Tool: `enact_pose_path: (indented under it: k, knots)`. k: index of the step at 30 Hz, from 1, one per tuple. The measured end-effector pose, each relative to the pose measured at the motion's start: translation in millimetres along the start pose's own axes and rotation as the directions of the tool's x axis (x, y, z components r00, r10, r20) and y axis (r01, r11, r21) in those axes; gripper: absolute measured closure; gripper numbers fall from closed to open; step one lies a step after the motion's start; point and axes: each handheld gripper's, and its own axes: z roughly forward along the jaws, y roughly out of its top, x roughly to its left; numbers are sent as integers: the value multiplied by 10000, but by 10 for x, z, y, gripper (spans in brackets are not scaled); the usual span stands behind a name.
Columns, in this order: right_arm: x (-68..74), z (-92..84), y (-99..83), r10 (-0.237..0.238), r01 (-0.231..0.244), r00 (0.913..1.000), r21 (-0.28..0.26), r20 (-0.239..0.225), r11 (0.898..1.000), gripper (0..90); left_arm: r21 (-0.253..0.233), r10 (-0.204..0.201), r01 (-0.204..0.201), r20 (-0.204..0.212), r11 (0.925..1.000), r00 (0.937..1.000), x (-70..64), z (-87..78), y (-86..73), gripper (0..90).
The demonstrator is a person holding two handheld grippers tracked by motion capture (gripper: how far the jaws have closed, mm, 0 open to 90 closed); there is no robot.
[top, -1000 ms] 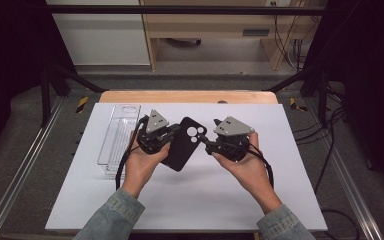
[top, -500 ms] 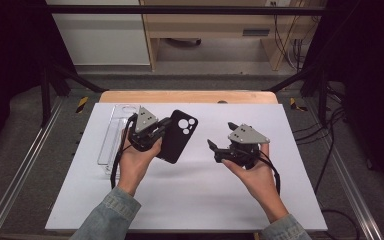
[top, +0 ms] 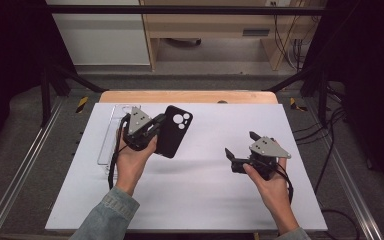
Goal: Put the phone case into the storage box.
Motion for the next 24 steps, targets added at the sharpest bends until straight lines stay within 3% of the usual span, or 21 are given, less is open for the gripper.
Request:
enact_pose_path:
  k: [4, 10, 21, 24]
  knots:
    - [-42, -75, -89, 105, -103, 9999, -135, 133, 9999, 61, -305, -102, 88, -485, 9995, 9988, 81, -34, -18, 862]
    - [-109, -161, -201, 194, -182, 9994, -407, 292, 9990, 61, -435, -478, 440, -895, 9981, 9948, 205, -103, -47, 862]
    - [-184, -289, -405, -83, 150, 9968, -850, 789, 9963, 78, -581, -554, 506, -858, 9970, 9948, 350, -168, -67, 862]
    - [-212, -338, -457, 95, -13, 9964, -960, 844, 9954, 75, -522, -506, 461, -887, 9976, 9948, 387, -179, -67, 862]
